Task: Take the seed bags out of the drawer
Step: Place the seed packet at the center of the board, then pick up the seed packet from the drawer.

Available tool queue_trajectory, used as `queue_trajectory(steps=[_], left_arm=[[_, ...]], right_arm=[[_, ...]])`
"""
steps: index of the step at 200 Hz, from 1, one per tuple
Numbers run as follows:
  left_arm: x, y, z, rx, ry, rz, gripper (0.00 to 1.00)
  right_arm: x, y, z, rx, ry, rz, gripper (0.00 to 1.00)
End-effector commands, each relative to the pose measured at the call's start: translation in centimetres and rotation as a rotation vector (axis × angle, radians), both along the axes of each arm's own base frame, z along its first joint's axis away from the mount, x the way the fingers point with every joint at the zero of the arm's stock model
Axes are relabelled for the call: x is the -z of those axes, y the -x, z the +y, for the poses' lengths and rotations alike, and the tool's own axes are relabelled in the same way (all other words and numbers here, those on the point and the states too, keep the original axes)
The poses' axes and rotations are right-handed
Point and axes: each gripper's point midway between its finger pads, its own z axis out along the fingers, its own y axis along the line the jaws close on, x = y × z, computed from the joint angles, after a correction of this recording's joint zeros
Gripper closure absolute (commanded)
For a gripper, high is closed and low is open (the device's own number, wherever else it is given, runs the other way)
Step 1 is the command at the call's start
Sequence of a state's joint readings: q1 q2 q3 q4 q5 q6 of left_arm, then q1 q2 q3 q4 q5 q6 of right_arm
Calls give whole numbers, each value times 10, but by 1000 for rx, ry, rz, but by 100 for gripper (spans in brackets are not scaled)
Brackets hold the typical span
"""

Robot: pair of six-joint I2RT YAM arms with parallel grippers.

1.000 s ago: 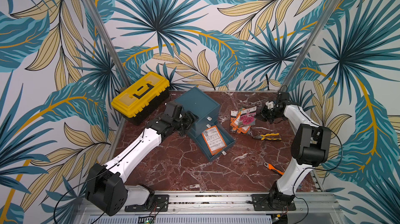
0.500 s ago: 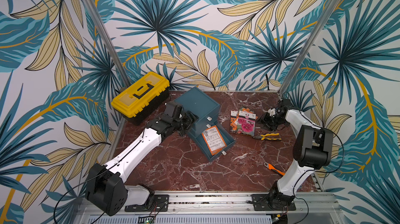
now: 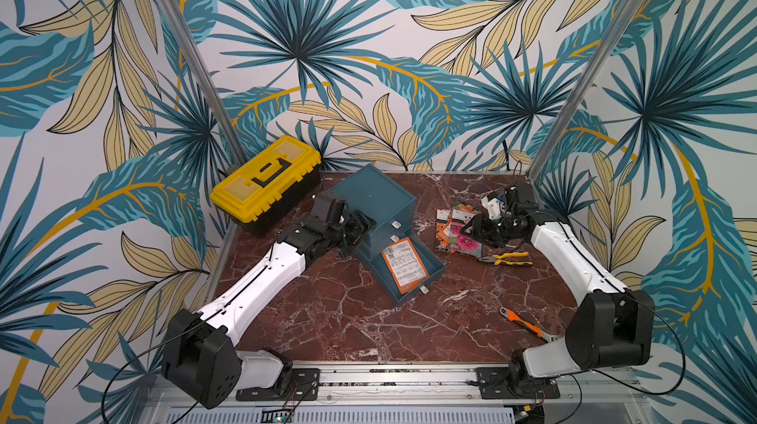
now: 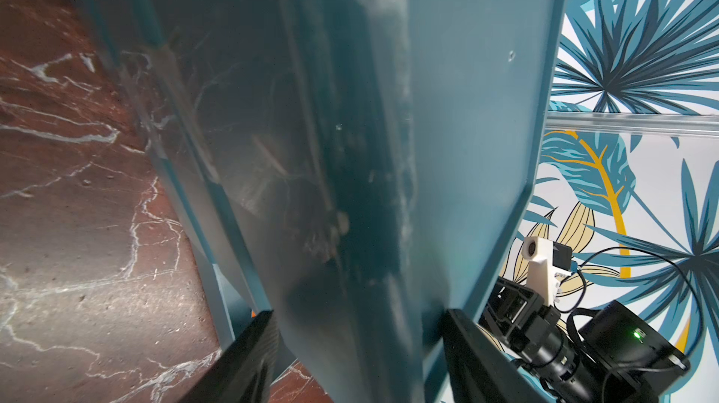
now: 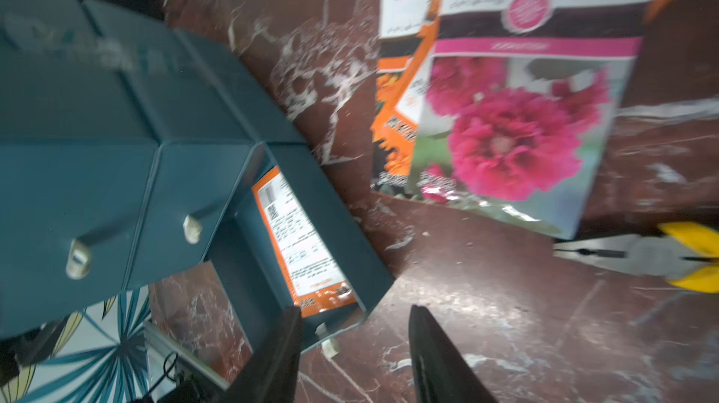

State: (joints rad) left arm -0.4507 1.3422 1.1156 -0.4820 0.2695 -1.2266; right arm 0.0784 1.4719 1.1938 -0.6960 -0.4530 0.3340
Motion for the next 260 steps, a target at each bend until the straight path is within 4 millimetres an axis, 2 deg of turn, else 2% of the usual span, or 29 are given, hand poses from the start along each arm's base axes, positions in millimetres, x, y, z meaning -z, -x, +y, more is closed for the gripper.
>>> queue_trajectory(steps=[1, 33, 53, 78, 142, 218, 260], left_arm=[[14, 1, 6, -13, -41, 20, 29], [15, 2, 7, -19, -39, 22, 29], [15, 2, 7, -21, -37, 20, 29], [13, 2, 6, -21, -35, 16, 29], [13, 3, 4, -18, -35, 21, 29], [9, 5, 3, -11, -25, 20, 29], [7, 6, 2, -9, -21, 20, 29]], right_arm=[[4, 16, 25, -35, 26, 6, 52], [10, 29, 60, -97, 58, -10, 52], [28, 37, 78, -143, 112, 20, 50], [48, 42, 92, -168, 162, 47, 46], [89, 33, 106, -216, 287, 77, 37], [103, 13, 116, -247, 327, 65, 34], [111, 5, 117, -199, 330, 79, 33]])
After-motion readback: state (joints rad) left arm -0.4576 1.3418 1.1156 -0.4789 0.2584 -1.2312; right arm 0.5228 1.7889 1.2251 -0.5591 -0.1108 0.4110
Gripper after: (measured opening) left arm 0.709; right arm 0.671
